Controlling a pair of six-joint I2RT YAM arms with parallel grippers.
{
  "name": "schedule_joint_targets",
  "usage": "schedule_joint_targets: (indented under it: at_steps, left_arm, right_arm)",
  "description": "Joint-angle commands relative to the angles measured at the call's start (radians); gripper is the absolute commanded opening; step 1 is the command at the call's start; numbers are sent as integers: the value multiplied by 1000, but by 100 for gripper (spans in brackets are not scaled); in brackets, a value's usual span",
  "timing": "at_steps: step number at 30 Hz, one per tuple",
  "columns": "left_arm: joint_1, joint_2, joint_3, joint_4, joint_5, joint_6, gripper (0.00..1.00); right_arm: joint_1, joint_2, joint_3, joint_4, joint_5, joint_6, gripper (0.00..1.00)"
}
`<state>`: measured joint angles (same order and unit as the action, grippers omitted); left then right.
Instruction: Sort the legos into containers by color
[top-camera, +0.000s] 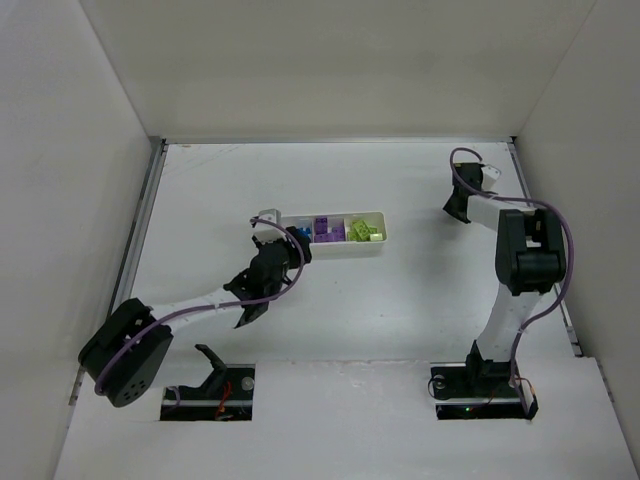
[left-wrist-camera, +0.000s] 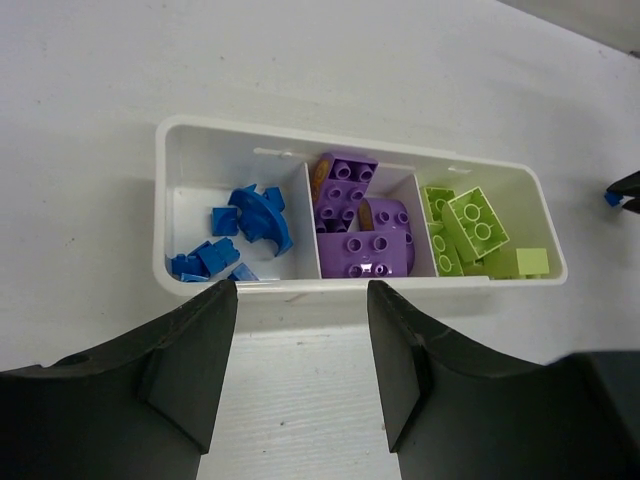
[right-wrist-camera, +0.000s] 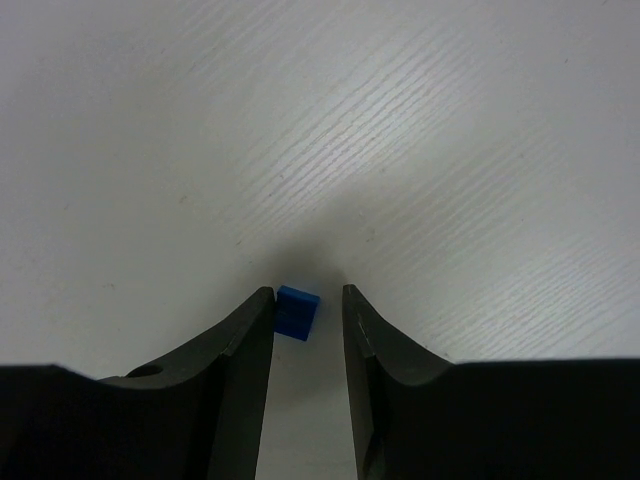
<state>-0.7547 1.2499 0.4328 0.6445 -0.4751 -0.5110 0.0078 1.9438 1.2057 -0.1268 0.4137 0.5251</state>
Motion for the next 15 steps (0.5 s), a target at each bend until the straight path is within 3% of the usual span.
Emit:
schedule_joint_targets:
  at_steps: [1, 15]
  left_arm:
    - [8, -44, -16, 60, -2, -14, 52]
    - [5, -24, -14, 64, 0, -14, 51]
  right_arm:
    - [-4, 15, 41, -68, -3, 1, 39]
    - [11, 38, 80, -116, 14, -17, 16]
